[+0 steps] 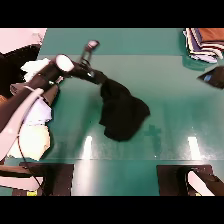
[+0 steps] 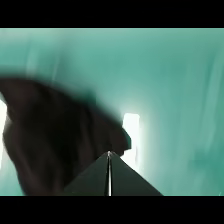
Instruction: Fold the shirts.
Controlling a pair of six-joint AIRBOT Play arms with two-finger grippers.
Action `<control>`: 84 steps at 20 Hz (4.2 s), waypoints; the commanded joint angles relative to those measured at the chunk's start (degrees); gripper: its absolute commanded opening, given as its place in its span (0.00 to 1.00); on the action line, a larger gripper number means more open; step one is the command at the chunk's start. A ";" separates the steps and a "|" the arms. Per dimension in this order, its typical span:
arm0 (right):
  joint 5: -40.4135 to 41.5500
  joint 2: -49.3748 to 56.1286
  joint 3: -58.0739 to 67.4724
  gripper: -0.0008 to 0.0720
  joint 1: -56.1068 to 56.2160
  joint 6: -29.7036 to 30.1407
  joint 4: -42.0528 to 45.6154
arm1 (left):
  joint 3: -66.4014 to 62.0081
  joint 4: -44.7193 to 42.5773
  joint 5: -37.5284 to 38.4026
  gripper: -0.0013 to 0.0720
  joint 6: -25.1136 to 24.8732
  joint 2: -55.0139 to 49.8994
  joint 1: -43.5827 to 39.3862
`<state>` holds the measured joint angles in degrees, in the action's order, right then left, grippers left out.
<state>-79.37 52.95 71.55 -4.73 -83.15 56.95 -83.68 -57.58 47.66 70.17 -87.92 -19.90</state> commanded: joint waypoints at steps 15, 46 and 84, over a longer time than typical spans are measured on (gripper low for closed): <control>25.86 43.04 -5.33 0.65 35.82 6.75 -19.80 | -1.03 -6.58 5.95 0.05 0.28 5.55 8.17; -12.74 11.93 27.19 0.03 25.20 -4.07 16.85 | 0.42 -7.93 26.01 0.05 -2.89 39.63 8.70; -11.52 8.20 -7.15 0.64 10.45 -5.33 18.93 | 23.19 -4.94 10.86 0.46 1.11 3.87 19.89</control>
<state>-91.85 61.10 68.03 8.47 -88.51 75.94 -60.23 -63.29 56.88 73.47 -82.96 -0.19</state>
